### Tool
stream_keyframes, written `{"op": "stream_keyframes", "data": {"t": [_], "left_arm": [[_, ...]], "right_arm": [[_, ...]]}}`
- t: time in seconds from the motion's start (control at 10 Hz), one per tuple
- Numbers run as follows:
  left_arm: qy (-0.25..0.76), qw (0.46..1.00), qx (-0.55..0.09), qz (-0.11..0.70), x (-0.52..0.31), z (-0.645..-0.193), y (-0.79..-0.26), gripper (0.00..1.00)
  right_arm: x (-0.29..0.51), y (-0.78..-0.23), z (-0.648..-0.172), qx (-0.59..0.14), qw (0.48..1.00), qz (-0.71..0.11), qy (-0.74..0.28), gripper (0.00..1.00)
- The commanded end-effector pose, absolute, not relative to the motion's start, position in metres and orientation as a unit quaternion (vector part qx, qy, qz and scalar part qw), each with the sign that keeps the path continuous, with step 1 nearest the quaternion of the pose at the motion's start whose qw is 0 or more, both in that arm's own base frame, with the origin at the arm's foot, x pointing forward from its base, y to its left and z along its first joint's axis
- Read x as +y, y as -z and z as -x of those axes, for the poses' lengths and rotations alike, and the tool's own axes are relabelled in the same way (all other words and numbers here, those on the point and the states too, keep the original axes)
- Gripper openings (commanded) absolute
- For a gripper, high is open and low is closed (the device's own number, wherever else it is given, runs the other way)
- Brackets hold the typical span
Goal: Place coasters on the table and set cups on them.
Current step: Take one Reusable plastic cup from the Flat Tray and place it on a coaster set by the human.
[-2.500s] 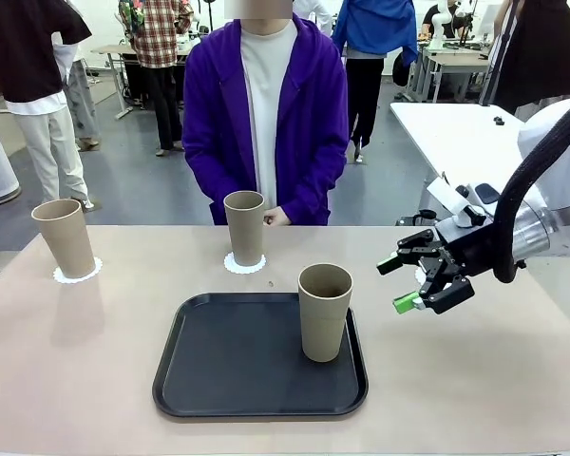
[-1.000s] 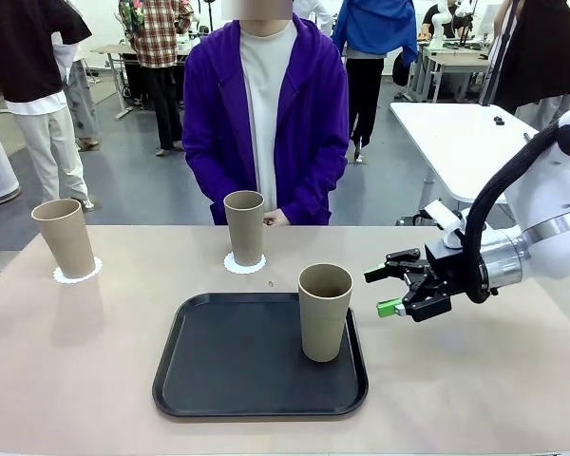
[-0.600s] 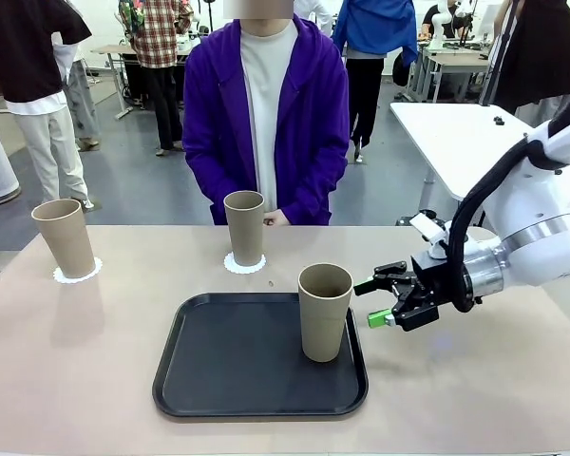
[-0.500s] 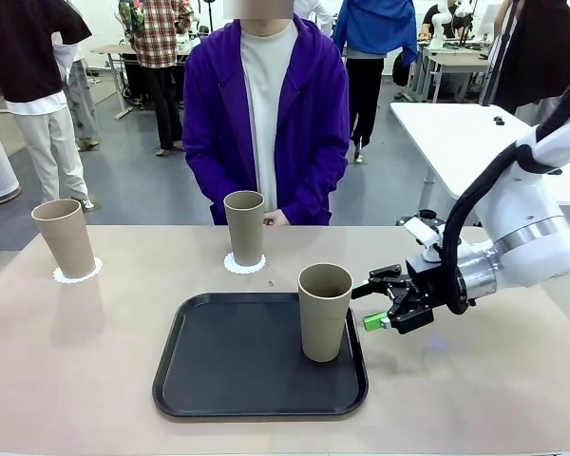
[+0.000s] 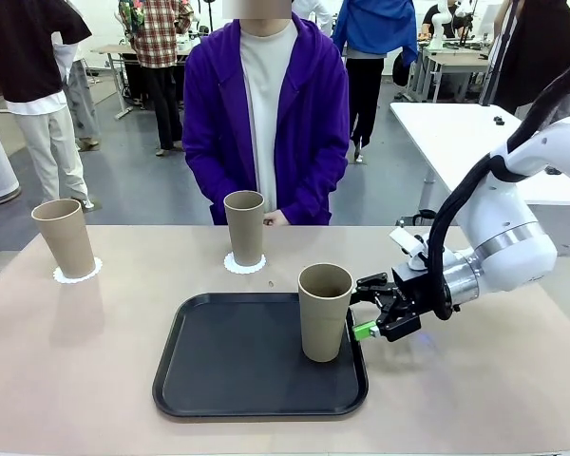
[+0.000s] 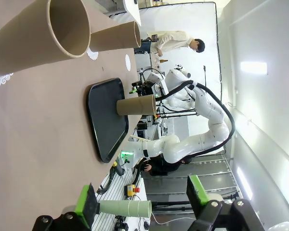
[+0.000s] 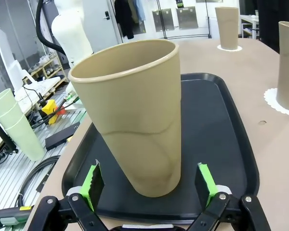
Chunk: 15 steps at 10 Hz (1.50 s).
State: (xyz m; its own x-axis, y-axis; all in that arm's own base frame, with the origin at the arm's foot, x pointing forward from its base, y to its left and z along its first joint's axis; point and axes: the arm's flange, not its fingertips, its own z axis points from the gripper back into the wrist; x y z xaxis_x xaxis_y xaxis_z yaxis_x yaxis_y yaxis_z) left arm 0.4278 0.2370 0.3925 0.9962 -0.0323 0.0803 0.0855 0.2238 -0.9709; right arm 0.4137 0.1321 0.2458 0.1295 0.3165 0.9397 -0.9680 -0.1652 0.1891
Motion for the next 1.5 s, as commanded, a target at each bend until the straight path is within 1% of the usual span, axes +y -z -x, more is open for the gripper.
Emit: {"op": "stream_keyframes", "data": {"t": [0.0, 0.5, 1.2, 1.4], "left_arm": [[0.036, 0.782, -0.025, 0.622, 0.237, -0.428, -0.394, 1.00], [0.036, 0.782, -0.025, 0.622, 0.237, -0.428, -0.394, 1.00], [0.036, 0.782, -0.025, 0.622, 0.237, -0.428, -0.394, 1.00], [0.036, 0.782, -0.025, 0.622, 0.237, -0.428, -0.394, 1.00]], "right_arm": [[0.139, -0.242, -0.417, -0.322, 0.542, -0.508, -0.587, 1.00], [0.159, -0.242, -0.420, -0.327, 0.512, -0.522, -0.599, 1.00], [0.194, -0.240, -0.422, -0.299, 0.496, -0.540, -0.610, 1.00], [0.197, -0.240, -0.422, -0.301, 0.480, -0.540, -0.622, 1.00]]}}
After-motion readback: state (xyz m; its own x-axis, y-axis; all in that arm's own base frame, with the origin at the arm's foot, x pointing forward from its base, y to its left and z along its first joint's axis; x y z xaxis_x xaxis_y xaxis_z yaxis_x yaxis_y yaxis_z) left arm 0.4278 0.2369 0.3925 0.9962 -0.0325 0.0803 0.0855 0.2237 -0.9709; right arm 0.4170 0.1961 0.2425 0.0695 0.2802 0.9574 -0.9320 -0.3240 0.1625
